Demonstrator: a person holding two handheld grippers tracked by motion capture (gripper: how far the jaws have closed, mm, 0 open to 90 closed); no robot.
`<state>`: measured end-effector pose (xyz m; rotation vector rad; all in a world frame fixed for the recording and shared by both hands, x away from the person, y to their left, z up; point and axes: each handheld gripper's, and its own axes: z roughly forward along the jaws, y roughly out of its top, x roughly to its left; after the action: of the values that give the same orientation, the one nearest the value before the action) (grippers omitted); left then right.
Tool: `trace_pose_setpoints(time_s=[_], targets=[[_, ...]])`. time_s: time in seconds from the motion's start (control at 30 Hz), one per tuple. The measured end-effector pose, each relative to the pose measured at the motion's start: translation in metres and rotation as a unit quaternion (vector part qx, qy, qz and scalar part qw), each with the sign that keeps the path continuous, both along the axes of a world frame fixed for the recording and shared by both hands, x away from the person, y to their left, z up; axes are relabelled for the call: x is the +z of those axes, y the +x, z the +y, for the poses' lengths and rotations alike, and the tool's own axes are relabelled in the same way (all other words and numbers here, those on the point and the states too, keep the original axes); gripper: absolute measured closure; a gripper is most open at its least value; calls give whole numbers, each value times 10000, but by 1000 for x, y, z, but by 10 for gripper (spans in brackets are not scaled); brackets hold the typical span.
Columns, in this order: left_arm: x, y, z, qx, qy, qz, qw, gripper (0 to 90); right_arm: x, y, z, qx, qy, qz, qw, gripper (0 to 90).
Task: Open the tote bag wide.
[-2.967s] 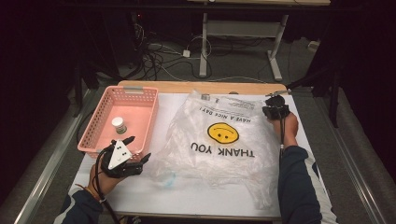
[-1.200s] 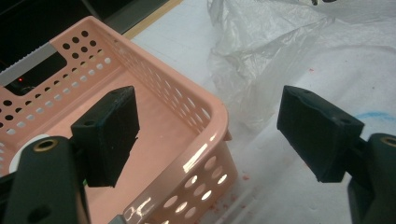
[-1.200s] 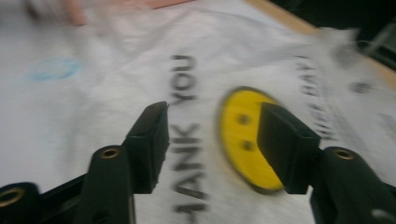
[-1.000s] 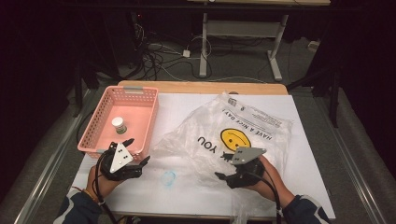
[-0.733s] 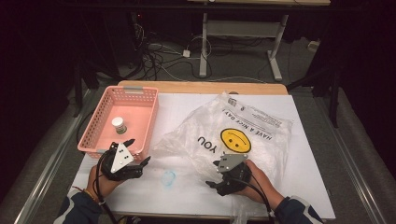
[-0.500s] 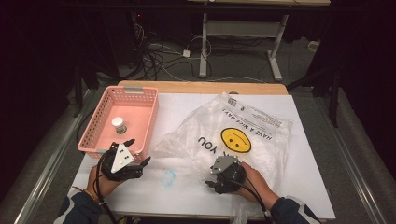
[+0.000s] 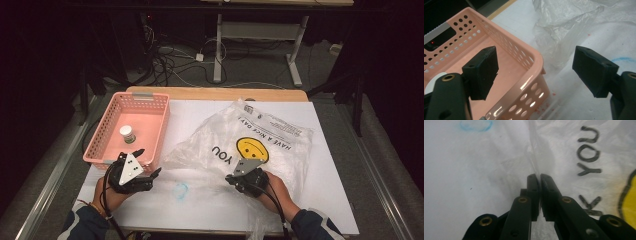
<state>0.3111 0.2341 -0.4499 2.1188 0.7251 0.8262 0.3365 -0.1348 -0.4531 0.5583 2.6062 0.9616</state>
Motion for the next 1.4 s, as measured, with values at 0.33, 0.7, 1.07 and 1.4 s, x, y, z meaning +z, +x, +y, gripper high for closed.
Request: trace_pose_setpoints(time_s=[0.33,0.7,1.07,1.4], targets=[[3,1,2,32,-14,-32,10000,206,15,17,-6,-517,313,-428,9973,900],[9,4,4,99,-93,-130,9998,206,45,27,-8,-752,582,-1079,9896,900],[12,10,9,212,-101,-159,9996,205,74,29,-11,-846,884,-1488,9813,900],[16,14,14,251,-161,-132,9995,190,96,28,-13,-895,1146,-1739,9740,900]])
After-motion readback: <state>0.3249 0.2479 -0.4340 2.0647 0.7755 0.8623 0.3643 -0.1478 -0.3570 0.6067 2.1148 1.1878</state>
